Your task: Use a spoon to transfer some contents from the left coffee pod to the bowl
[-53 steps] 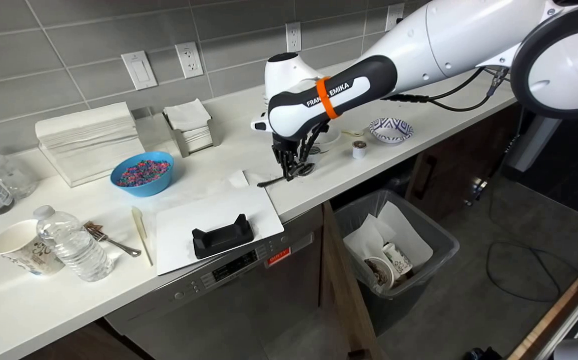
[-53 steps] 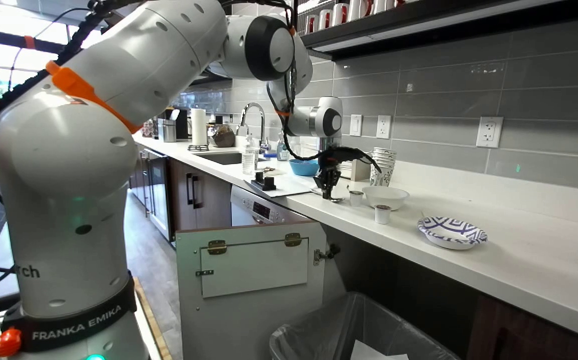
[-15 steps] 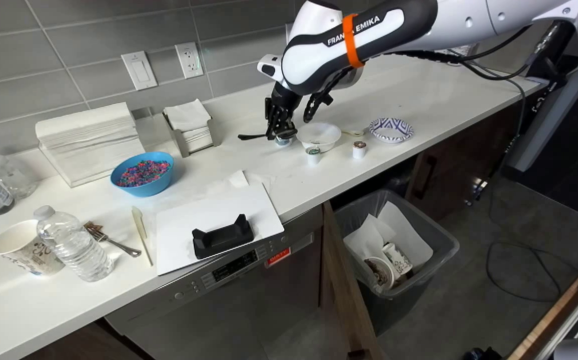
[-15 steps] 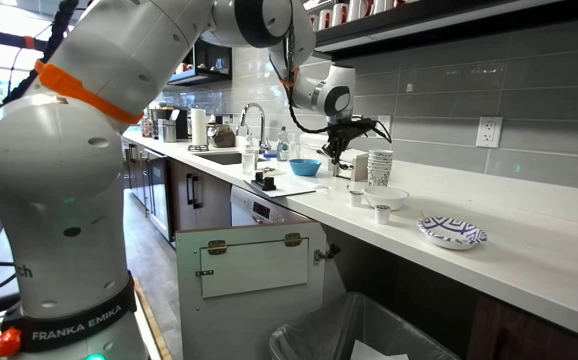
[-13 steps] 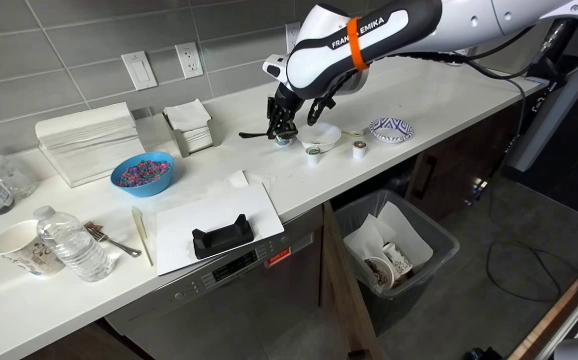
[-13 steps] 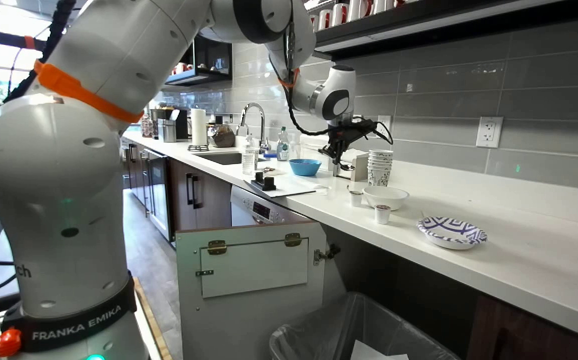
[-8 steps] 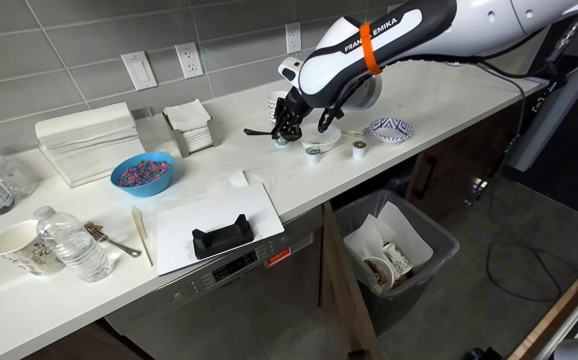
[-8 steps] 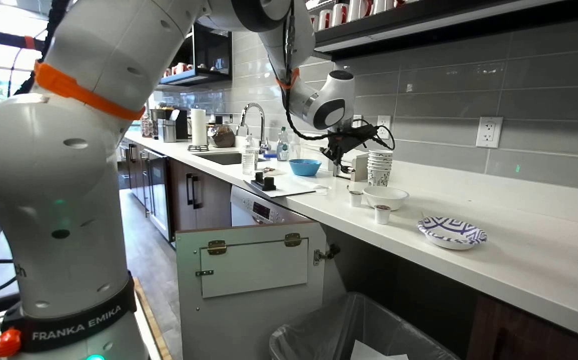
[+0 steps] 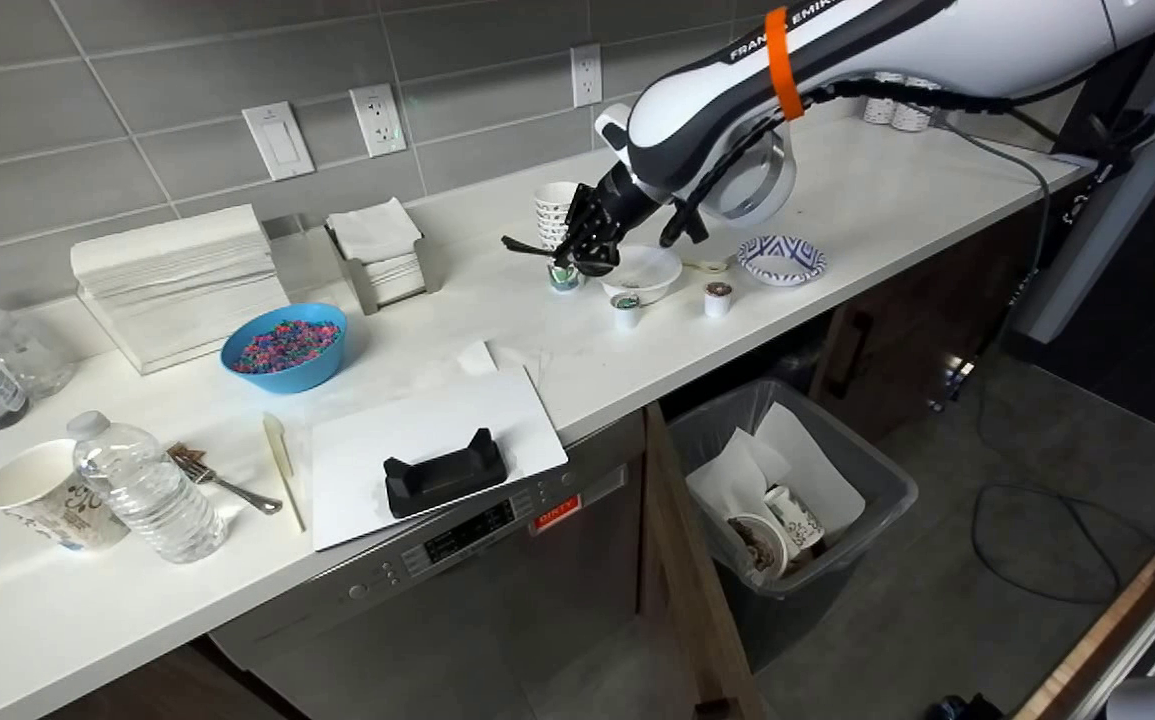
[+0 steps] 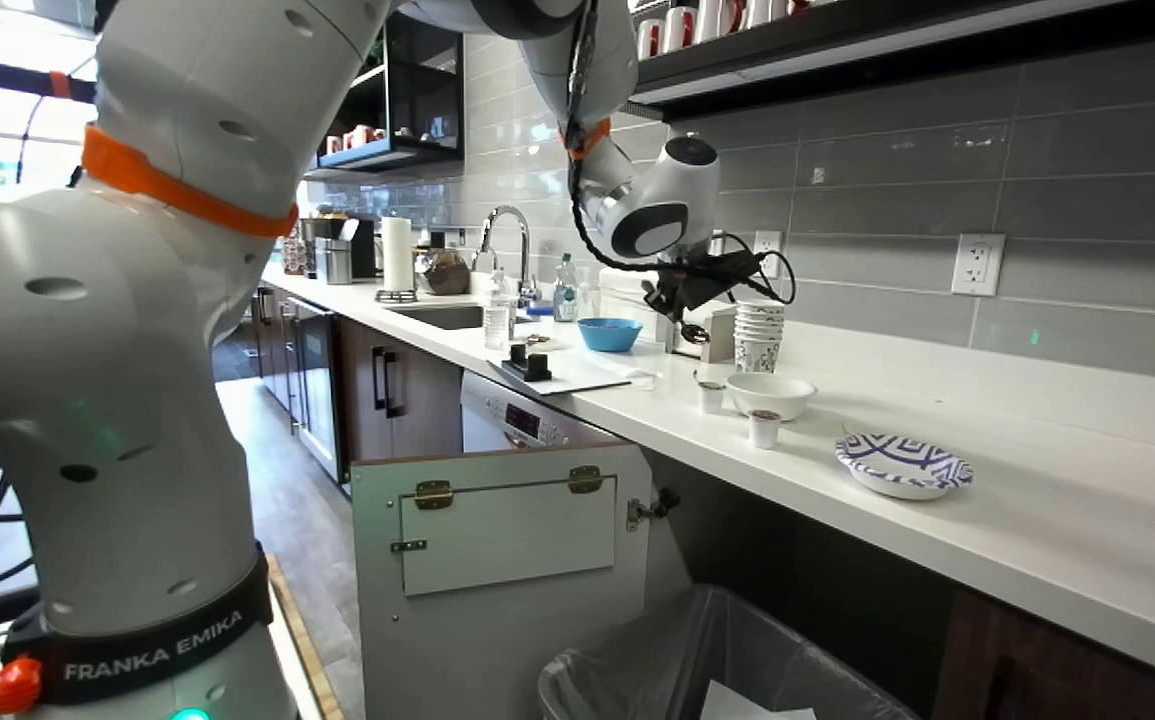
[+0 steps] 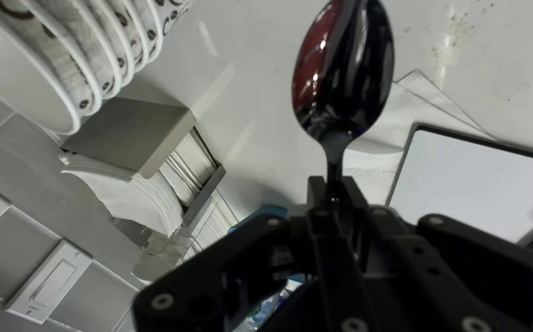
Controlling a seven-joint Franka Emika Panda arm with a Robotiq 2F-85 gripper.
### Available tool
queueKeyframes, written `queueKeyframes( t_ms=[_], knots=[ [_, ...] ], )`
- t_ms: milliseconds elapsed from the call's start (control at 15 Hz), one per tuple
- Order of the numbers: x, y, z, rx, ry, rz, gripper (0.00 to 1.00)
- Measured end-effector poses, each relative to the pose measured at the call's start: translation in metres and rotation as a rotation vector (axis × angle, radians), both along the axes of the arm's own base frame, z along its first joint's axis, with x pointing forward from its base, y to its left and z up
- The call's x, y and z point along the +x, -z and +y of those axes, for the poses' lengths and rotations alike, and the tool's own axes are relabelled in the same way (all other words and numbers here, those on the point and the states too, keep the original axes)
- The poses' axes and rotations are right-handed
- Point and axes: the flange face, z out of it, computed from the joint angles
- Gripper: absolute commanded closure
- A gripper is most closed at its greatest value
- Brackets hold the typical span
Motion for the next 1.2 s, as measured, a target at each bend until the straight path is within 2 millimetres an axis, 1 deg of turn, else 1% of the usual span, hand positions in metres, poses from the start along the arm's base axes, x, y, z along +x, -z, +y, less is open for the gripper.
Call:
queueKeyframes(
  t_ms=[267, 467, 667, 1000, 1200],
  knots=[
    [-0.001, -0.004, -0.019, 0.052, 0.014, -0.001, 0.98],
    [0.001, -0.002, -0.033, 0.081, 0.009, 0.0, 0.98],
    [0.002, 0.007, -0.042, 0.111, -0.01, 0.002, 0.98],
    [0.003, 0.028, -0.047, 0.174, -0.046, 0.025, 0.98],
    [0.003, 0.037, -0.052, 0.213, -0.063, 0.042, 0.98]
  ],
)
